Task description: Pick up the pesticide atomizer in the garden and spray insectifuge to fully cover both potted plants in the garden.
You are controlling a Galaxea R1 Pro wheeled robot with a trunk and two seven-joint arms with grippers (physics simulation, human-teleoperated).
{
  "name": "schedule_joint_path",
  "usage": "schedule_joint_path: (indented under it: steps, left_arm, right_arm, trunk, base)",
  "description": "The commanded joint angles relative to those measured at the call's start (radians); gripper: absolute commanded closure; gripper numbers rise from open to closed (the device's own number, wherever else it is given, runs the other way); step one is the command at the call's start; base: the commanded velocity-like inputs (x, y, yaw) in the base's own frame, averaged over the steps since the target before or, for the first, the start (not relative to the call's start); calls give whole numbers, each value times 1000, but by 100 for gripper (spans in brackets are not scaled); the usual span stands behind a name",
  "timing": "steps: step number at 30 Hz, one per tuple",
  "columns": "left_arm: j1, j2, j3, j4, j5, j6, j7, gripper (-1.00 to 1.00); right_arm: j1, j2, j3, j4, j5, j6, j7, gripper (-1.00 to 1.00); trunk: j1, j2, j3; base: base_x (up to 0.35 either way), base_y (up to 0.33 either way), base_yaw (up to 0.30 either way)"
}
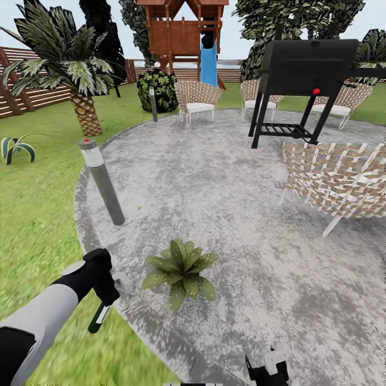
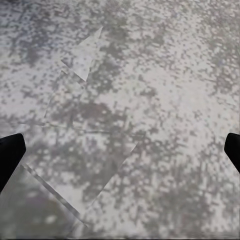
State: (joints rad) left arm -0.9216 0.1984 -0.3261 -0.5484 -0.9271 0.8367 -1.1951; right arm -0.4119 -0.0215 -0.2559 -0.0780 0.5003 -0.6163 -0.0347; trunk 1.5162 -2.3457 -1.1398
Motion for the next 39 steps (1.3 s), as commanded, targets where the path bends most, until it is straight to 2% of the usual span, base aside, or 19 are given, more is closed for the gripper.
schedule_joint_path:
  steps: [1,13,22,24,26,27,28,29,31,33,34,35,37,39]
  left_arm:
    - [0,0,-4,-3,-4,7,-8,100]
    - [-14,-2,-2,-18,-4,9,-4,100]
    - [-1,0,1,-19,-3,6,-1,100]
    - [1,5,7,-21,5,5,16,100]
    - [2,6,31,-23,9,2,26,100]
    - [2,7,57,-23,11,-1,29,100]
    - [3,7,110,-24,12,-6,32,100]
    - [4,8,201,-24,12,-38,43,100]
    - [6,8,307,-23,13,-135,76,100]
    - [16,7,414,-15,25,-238,135,100]
    - [37,6,512,-18,54,-311,179,100]
    - [49,6,562,-18,73,-354,191,100]
    - [70,6,613,-16,87,-425,200,100]
    - [96,6,635,-10,92,-503,204,100]
  right_arm:
    - [-1,0,-6,1,11,-3,-4,-100]
    - [-1,0,-6,1,11,-3,-4,-100]
    - [-1,0,-6,1,11,-3,-4,-100]
    - [-1,0,-6,1,11,-3,-4,-100]
    - [-1,1,-5,1,11,-3,-4,-100]
    - [-1,1,-5,1,11,-3,-4,-100]
    - [-1,1,-5,1,11,-3,-4,-100]
    - [-1,2,-5,1,11,-3,-4,-100]
    - [-1,3,-5,1,11,-3,-4,-100]
    - [-1,3,-4,1,12,-3,-3,-100]
    - [-1,3,-3,-1,14,-3,-2,-100]
    - [-1,4,-3,-3,15,-3,-1,-100]
    - [-1,4,-2,-7,18,-3,0,-100]
    - [-2,5,0,-13,20,-3,4,-100]
  trunk:
    - [-1,0,-1]
    - [-1,0,-1]
    - [-1,0,-1]
    - [-1,0,-1]
    - [-1,0,-1]
    - [-1,0,-1]
    - [-1,0,-1]
    - [-1,0,-1]
    - [-1,0,-1]
    - [-1,0,-1]
    - [-1,0,-1]
    - [-1,0,-1]
    - [-1,0,-1]
    - [-1,0,-1]
  base:
    - [-226,201,-192]
    - [-67,294,-290]
    - [-53,312,-299]
    - [-177,187,-299]
    - [-211,146,-288]
    - [-227,123,-248]
    - [-248,96,-162]
    - [-277,33,-53]
    - [-297,13,-21]
    - [-318,3,-5]
    - [-327,1,-1]
    - [-328,0,-1]
    - [-329,0,0]
    - [-293,0,0]
